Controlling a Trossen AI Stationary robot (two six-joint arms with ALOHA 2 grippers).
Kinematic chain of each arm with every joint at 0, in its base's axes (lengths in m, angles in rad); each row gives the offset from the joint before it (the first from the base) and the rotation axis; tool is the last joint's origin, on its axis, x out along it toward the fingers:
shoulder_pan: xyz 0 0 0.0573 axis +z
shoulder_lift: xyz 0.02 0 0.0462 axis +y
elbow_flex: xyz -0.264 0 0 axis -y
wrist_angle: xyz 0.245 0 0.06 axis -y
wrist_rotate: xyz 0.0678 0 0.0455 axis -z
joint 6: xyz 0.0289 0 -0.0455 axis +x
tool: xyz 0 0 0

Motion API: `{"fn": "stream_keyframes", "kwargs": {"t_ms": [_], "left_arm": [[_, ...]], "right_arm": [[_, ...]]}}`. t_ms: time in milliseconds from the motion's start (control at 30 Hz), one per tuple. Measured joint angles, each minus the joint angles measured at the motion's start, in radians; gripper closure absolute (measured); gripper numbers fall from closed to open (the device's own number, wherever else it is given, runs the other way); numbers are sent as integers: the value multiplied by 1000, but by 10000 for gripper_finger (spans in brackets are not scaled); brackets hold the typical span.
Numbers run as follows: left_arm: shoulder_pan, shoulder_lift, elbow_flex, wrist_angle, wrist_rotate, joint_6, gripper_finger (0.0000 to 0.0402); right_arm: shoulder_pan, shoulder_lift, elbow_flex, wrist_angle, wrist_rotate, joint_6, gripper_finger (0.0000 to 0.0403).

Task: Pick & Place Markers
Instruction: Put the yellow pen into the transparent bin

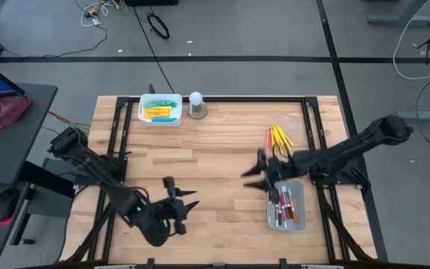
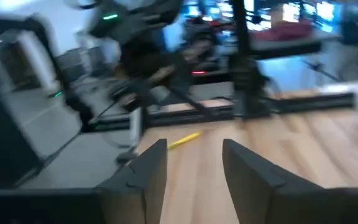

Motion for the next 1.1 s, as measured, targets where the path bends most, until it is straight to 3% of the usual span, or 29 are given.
{"fn": "stream_keyframes", "kwargs": {"t_ms": [133, 267, 433, 600, 767, 867, 1100], "left_arm": [[-20, -1, 21, -298, 163, -395, 237], [-19, -1, 17, -548, 465, -788, 237], [-24, -1, -60, -611, 711, -1276, 234], [-56, 0, -147, -607, 940, -1505, 203], [-119, 1, -206, -590, 1046, -1693, 150], [-157, 1, -240, -534, 1057, -1816, 132], [-211, 1, -333, -365, 1008, -1994, 154]], "right_arm": [[69, 119, -45, 191, 1, -66, 245], [87, 237, -47, 308, 1, -63, 245], [85, 345, -46, 406, 1, -62, 245], [85, 387, -46, 441, 1, -63, 245], [84, 392, -46, 443, 2, -66, 245], [83, 392, -46, 441, 2, -66, 245], [83, 392, -46, 441, 3, -66, 245]]}}
